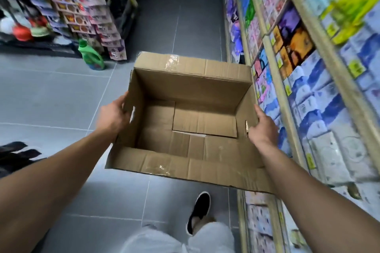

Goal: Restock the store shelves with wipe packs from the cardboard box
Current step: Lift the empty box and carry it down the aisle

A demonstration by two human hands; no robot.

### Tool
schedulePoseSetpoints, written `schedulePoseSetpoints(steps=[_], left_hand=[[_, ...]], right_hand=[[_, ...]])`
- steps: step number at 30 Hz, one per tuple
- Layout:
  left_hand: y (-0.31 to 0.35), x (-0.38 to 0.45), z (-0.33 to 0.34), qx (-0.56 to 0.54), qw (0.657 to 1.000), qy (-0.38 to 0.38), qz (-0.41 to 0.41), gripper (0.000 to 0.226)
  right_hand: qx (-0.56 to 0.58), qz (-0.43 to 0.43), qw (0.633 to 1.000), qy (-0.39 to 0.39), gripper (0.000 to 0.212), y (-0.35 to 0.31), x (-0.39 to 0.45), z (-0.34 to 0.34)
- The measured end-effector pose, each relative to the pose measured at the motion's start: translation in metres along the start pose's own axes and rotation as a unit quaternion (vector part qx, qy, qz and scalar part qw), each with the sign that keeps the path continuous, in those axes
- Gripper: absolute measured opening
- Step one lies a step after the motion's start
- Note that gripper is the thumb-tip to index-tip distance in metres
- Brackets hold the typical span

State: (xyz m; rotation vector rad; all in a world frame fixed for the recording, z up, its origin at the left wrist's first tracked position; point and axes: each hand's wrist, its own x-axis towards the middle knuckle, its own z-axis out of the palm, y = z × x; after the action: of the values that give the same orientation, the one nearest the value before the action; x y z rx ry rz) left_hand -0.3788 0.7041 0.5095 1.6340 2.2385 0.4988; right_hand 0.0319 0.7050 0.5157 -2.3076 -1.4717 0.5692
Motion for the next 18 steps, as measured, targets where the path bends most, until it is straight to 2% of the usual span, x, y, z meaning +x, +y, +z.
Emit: schedulePoseSetpoints(steps=[9, 18], left_hand=[[0.072, 0.203, -0.005, -0.001, 0.998, 0.041, -0.048, 0.061], [0.113, 0.441, -0.021, -0.007, 0.999, 0.051, 0.013, 0.058]], right_hand=[[0.008, -0.04, 0.999, -0.004, 0.076, -0.118, 0.214, -0.027], [-0.013, -0.031, 0.999, 0.013, 0.076, -0.26, 0.402, 0.003]])
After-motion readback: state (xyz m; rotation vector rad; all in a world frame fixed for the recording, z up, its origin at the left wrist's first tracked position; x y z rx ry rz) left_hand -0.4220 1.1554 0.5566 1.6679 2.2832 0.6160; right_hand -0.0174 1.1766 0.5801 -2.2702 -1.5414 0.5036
